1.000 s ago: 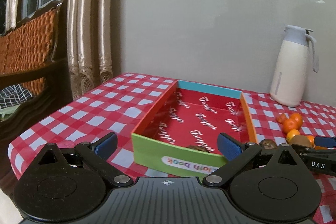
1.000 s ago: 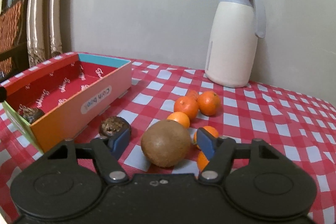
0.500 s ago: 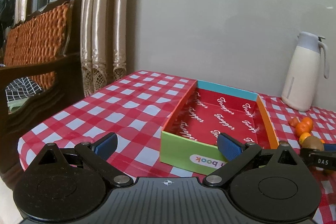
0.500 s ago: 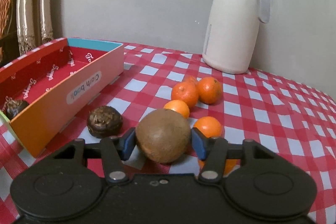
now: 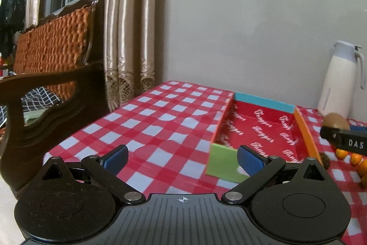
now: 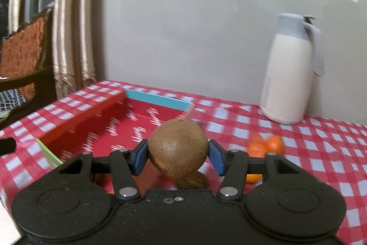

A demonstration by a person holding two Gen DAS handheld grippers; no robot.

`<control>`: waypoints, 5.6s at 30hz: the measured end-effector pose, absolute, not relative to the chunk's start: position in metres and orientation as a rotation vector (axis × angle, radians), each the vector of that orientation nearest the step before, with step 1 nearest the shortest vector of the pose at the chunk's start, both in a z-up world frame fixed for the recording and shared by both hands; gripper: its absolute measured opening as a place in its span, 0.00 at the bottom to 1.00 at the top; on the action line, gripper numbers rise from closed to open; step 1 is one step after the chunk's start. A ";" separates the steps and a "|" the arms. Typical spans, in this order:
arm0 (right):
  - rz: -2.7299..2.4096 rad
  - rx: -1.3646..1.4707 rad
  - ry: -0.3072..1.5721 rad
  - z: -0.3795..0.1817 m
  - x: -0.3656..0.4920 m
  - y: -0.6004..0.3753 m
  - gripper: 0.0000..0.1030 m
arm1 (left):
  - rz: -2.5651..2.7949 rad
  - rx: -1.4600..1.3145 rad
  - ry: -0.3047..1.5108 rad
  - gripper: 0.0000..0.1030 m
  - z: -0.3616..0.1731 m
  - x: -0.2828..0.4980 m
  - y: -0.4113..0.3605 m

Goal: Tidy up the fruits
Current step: 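Carry the kiwi into the red box and open the right gripper, then grasp the large orange with the left gripper, then carry the orange into the red box and open the left gripper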

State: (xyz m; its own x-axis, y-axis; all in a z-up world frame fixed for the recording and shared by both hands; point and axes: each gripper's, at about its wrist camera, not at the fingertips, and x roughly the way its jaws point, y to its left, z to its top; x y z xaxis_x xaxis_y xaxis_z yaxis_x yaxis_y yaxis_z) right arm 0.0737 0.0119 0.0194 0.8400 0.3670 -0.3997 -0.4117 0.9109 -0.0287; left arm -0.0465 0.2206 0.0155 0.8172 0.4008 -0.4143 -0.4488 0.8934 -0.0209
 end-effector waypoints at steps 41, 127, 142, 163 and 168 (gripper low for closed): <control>0.335 -0.121 0.390 0.010 0.074 -0.028 0.70 | 0.352 -0.102 0.415 0.97 0.024 -0.021 0.161; 0.018 0.004 0.449 -0.004 0.070 -0.216 0.70 | 0.044 0.019 0.487 0.38 0.009 0.062 -0.027; 0.110 -0.023 0.443 -0.004 0.076 -0.162 0.70 | 0.223 -0.049 0.454 0.38 0.013 0.051 0.062; 0.208 -0.072 0.430 -0.007 0.083 -0.109 0.70 | 0.362 -0.120 0.470 0.39 -0.004 0.060 0.136; 0.225 -0.075 0.427 -0.007 0.081 -0.107 0.70 | 0.352 -0.104 0.464 0.58 -0.002 0.058 0.129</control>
State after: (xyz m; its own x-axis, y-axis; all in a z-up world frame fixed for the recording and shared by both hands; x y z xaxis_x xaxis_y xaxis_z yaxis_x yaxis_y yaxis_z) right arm 0.0808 -0.1066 -0.0069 0.8858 0.2004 -0.4185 -0.2316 0.9725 -0.0246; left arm 0.0576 0.1289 -0.0020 0.8352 0.3086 -0.4553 -0.3554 0.9345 -0.0185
